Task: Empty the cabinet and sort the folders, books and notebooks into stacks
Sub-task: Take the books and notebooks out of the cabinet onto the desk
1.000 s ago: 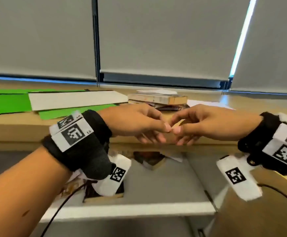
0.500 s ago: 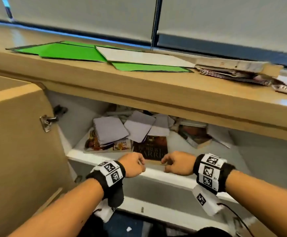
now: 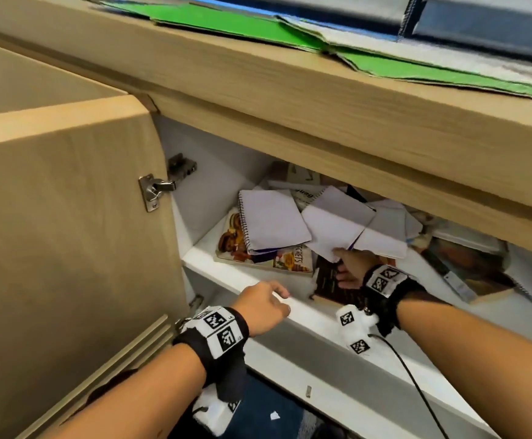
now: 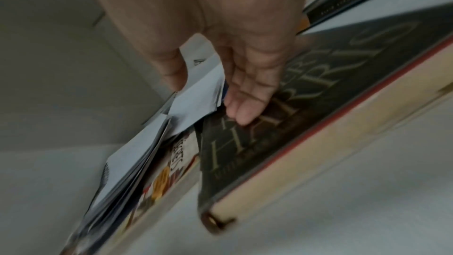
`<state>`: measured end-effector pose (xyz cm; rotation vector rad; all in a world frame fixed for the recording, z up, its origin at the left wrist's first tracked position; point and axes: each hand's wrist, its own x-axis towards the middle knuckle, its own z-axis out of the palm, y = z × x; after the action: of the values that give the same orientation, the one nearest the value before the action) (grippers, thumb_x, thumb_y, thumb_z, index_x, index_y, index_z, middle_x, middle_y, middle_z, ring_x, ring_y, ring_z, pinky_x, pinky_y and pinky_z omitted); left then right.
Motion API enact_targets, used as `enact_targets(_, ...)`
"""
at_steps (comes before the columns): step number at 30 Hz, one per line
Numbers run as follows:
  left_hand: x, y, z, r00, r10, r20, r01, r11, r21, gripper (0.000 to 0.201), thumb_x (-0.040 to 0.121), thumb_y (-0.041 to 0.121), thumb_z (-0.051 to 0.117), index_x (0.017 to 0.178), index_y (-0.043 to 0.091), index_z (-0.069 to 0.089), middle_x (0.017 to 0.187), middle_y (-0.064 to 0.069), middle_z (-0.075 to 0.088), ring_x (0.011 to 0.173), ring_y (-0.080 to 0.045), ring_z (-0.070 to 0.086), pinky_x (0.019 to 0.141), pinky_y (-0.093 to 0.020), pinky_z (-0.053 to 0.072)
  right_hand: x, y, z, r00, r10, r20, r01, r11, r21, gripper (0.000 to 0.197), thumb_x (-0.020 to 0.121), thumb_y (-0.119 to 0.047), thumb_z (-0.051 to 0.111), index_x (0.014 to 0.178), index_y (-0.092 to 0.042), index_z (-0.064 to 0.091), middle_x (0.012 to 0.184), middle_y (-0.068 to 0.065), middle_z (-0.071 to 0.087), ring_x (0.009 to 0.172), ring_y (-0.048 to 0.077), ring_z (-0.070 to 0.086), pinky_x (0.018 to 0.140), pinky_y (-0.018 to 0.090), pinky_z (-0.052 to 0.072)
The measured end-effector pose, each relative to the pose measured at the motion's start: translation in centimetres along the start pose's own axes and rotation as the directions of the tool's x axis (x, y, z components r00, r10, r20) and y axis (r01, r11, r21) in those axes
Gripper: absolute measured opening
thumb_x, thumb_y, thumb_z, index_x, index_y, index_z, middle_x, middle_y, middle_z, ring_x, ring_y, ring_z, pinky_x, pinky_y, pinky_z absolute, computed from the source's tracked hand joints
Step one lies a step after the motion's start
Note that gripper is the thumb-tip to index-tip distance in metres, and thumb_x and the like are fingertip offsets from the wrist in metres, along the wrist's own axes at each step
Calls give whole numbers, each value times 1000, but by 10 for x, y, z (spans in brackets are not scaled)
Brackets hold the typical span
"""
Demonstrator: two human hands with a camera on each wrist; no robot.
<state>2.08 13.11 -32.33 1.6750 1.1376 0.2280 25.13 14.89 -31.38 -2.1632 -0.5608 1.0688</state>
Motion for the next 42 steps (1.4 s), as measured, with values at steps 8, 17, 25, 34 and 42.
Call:
enact_targets(8,16,-19,7,1000,6,-9,-7,997,-83,18,90,15,58,107,20,60,90,1,60,74,-12,55,62,-19,42,41,-12,-6,996,69,-47,-63,990,129,41,81,-46,71,82,-8,54,79,11,58,60,22,61,48,28,53)
enact_targets(17,18,-11,14,998,62,2,-61,992,-109,19,91,20,57,109,25,61,86,6,60,89,-16,61,78,-23,46,38,-7,-4,999,29,-45,-15,957,290,16,97,-26,52,110,-16,49,88,5,57,65,18,62,51,28,50)
enact_targets(25,15,6,18,997,74,-3,-72,955,-288,31,90,27,62,120,21,55,99,-4,68,98,-22,68,93,-43,53,-2,13,-38,967,-176,-183,245,839,486,20,101,-10,38,119,-12,46,90,14,65,49,19,69,43,27,56)
enact_targets(34,23,30,16,998,-61,6,39,552,-833,28,93,35,60,115,19,54,113,-9,67,92,-27,69,74,-37,56,-64,26,-62,902,-414,120,352,869,348,17,98,-11,49,110,-8,60,76,12,69,50,24,65,45,29,56)
enact_targets(42,31,-3,0,978,-134,-162,-78,485,-871,12,93,6,58,102,13,60,95,-7,69,84,-22,65,72,-33,53,-59,1,-27,915,-289,282,294,955,24,29,94,-33,58,111,-13,67,100,10,72,84,28,67,60,33,55)
